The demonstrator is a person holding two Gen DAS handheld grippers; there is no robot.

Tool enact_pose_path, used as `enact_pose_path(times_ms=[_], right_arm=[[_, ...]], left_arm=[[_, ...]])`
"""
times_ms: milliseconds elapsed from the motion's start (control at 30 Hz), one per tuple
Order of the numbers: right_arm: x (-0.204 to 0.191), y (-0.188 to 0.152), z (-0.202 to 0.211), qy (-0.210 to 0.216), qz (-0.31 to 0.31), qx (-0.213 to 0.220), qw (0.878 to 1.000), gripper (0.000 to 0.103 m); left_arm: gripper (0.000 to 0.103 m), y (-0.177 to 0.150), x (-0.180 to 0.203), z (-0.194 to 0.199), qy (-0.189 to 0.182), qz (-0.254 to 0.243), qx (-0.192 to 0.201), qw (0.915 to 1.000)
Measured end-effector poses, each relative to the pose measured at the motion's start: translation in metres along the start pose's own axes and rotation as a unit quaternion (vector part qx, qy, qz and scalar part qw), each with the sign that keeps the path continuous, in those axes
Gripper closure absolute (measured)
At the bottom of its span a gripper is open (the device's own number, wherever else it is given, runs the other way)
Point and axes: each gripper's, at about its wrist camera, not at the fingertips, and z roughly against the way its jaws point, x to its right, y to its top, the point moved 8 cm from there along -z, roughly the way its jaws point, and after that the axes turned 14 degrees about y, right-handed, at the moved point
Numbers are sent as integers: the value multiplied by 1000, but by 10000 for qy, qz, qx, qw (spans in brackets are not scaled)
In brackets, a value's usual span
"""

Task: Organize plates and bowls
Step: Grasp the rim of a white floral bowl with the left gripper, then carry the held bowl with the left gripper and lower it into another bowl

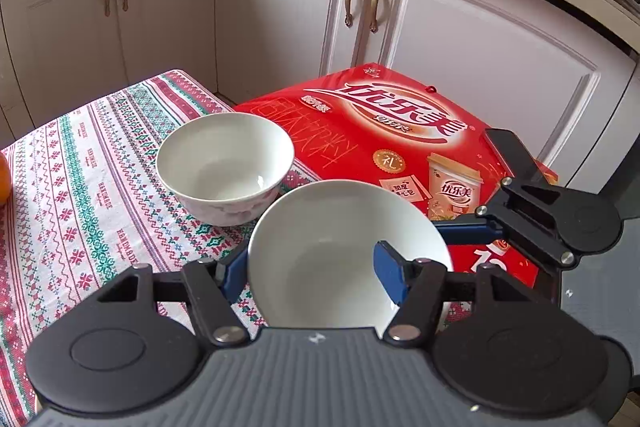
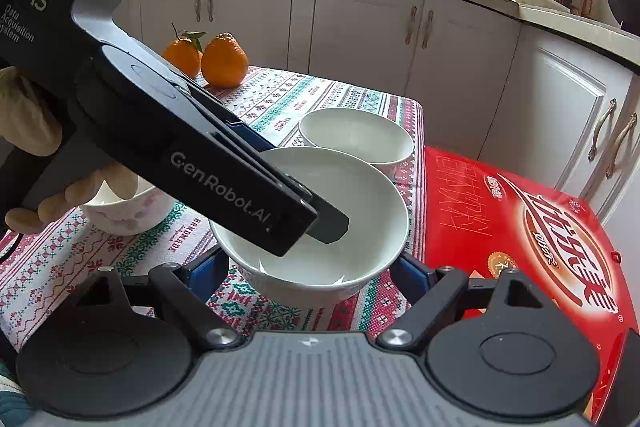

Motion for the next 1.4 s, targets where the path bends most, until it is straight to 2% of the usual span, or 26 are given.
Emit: enact_pose_path(times_ms=[467,733,1067,1400], right_arm=[[-49,31,8,427,255,120,9987,13],[-79,51,-8,765,410,188,9960,13],[-111,64,-35,1203,520,121,9913,13],[-118,61,-54,1335,497,-80,9898,13]], left_arm=[[38,-8,-33,56,296,152,234,9992],[37,-16,-66,77,672,257,278,9970],[37,-37,-106,85,976,562,189,9935],[37,-54,-118,75,970,754,64,9924]])
